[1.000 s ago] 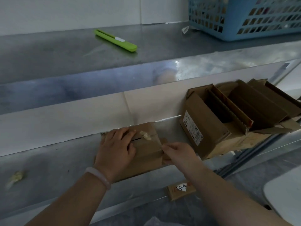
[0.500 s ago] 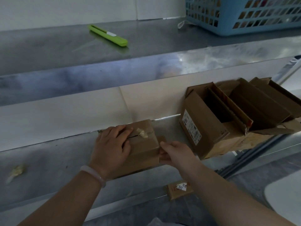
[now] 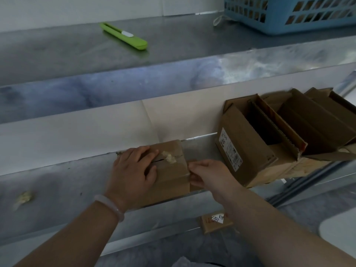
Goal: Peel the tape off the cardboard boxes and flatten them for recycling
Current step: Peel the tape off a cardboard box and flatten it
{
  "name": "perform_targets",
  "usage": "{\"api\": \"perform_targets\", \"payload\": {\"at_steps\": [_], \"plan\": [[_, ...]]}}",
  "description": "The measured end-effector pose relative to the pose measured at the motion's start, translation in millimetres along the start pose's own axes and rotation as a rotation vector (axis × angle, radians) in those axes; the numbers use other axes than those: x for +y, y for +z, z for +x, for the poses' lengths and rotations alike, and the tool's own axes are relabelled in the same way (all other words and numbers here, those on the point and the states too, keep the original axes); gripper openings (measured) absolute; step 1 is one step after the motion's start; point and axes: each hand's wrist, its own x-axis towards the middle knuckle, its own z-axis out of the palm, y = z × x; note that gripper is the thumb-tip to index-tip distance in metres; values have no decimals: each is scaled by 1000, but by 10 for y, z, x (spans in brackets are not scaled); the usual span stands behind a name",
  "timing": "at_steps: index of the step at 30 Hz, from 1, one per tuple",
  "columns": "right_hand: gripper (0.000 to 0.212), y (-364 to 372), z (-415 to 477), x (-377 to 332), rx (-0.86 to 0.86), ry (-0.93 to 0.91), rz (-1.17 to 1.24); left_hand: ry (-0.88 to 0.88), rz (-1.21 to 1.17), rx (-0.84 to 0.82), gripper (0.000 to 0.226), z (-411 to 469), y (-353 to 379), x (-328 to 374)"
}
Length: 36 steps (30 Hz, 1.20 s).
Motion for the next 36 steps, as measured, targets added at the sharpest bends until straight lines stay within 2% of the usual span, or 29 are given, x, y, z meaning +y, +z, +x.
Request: {"api": "perform_targets", "payload": {"at_steps": [2,5,10,14,19,22,27,36], "plan": [[9,-7,5,-52,-55,79,84,1,0,5,49,-3,6,-4],[5,-25,22,-157,-119,142,36,2,-9,25,49,4,6,0],[3,-118,1,-198,-181,169,54,-2,-7,27,50,8,-14,14],[15,-147,-79,-61,-107,46,-103,-17,-6,22,51,5,-17,25],[9,-76,-88,16,64,-133,-385,-17,2,15,53,7,-14,31],[10,-77,-71,18,96,-190,-475,-23,4,14,54,8,-19,40],[3,-135,-66,-20,-39,-149,-333,-19,-9,26,55,8,-25,49],[14,-151,-56,-37,-171,-138,-585,-38,9,1,56,12,-15,36]]}}
